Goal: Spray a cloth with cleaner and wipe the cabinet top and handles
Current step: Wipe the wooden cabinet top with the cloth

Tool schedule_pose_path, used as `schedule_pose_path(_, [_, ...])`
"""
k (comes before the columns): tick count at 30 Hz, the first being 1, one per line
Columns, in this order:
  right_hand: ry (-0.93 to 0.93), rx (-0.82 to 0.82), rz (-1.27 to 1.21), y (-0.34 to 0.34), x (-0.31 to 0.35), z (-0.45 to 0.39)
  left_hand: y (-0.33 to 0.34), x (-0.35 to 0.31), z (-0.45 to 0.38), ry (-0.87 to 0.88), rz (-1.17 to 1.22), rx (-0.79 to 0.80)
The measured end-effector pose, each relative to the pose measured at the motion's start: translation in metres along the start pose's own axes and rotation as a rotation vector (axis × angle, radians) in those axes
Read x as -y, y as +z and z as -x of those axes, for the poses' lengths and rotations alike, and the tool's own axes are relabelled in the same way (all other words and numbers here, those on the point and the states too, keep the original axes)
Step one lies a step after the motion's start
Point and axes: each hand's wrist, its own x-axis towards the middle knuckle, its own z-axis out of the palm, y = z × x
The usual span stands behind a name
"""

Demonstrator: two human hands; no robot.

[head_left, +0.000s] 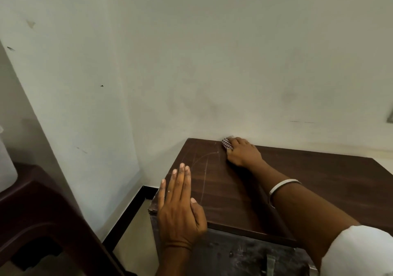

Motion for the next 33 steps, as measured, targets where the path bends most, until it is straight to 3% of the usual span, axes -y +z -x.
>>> schedule_pose_path(6, [0.172, -0.142, 0.049, -0.021, -0.08, 0.035, 0.0, 0.0, 0.001, -0.014, -0.007, 0.012])
schedule_pose_path(10, [0.288, -0.133, 0.085, -0.033, -0.118, 0.054, 0.0, 0.0, 0.002, -0.025, -0.013, 0.033])
schedule_pose_path(15, [0.28, -0.154, 0.115, -0.023, -0.076, 0.061, 0.0, -0.001, 0.002, -0.017, -0.015, 0.029])
schedule_pose_path(23, [-0.106, -0.11, 0.023, 0.022, 0.071, 0.073, -0.003, -0.001, 0.0, -0.015, -0.008, 0.032])
schedule_pose_path(28, [-0.13, -0.082, -0.009, 0.017, 0.058, 0.07, -0.005, 0.004, -0.001, 0.018, 0.012, 0.043])
schedule_pose_path(33, [0.091, -0.141, 0.046, -0.001, -0.009, 0.066, -0.009, 0.038, -0.007, -0.092, 0.013, -0.002])
